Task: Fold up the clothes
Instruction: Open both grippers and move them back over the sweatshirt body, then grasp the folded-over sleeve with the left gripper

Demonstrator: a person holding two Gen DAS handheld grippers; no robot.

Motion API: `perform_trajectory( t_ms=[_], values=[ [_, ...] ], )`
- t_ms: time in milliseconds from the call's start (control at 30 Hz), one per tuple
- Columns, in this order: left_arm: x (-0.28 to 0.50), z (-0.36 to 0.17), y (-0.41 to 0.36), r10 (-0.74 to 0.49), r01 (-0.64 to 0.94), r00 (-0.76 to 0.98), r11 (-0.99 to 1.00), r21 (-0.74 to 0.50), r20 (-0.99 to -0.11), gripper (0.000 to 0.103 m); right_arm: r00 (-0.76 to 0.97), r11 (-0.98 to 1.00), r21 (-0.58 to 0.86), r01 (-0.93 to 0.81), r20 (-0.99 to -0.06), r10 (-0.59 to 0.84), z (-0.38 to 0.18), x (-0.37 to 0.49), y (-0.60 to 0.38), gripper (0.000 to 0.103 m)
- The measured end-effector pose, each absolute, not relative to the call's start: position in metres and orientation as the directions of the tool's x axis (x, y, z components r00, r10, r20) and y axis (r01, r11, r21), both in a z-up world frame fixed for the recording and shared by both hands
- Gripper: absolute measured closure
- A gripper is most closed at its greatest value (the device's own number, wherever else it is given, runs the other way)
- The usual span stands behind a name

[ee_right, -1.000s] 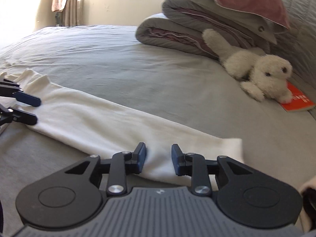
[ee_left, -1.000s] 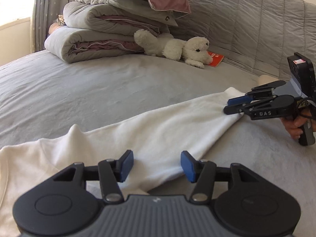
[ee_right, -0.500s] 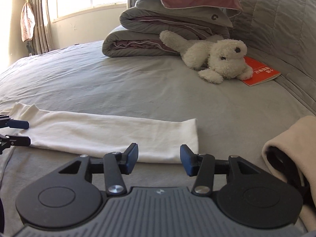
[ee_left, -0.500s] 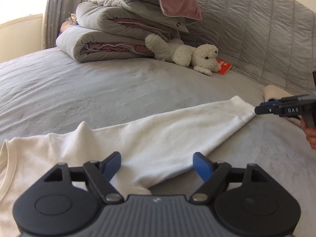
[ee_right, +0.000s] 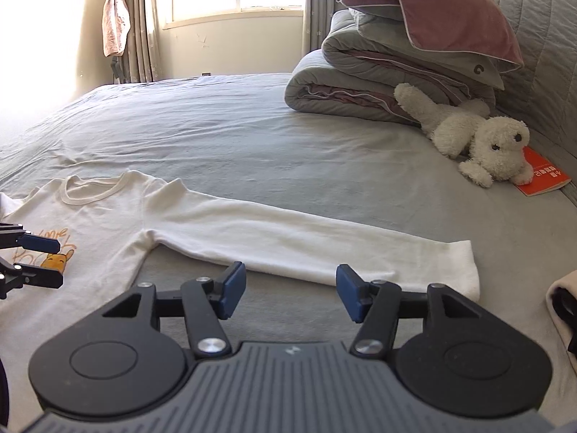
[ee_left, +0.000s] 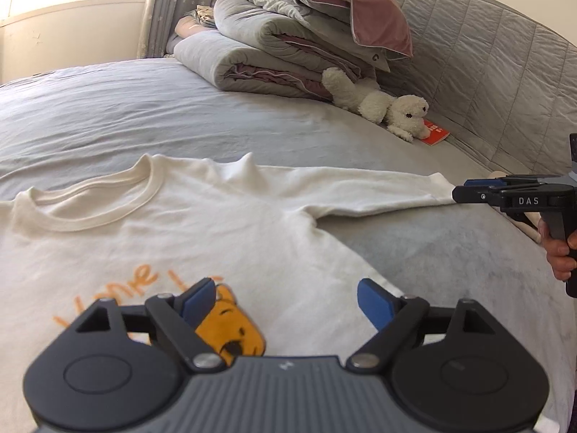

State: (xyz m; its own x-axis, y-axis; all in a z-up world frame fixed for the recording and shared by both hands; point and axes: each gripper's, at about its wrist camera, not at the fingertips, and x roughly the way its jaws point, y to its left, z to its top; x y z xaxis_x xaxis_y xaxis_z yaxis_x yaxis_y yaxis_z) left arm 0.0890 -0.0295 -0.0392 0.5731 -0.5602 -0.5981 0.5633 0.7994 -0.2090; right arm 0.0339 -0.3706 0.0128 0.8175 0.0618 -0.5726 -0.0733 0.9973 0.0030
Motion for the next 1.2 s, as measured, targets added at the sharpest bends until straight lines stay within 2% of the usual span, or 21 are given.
perform_trajectory(
  t_ms=[267,800,1200],
  values=[
    [0.061,-0.032,0.033,-0.485,0.489,0.615,0.853,-0.182,-0.622,0.016,0.817,0.988,0.028,-0.149,-0.559,0.139,0.021,0.037,-0.318,0.042],
    [0.036,-0.010,0.138,-0.401,0.294,0.701,0.916,-0.274,-0.589,0.012,0.778,0.935,-0.061,-0.350,-0.575,0.254,0.032,0.045,-0.208,0.038],
    [0.022,0.003,0.197,-0.300,0.151,0.738,0.947,-0.285,-0.605,0.011,0.743,0.891,-0.044,-0.451,-0.572,0.348,0.036,0.054,-0.132,0.037]
  ],
)
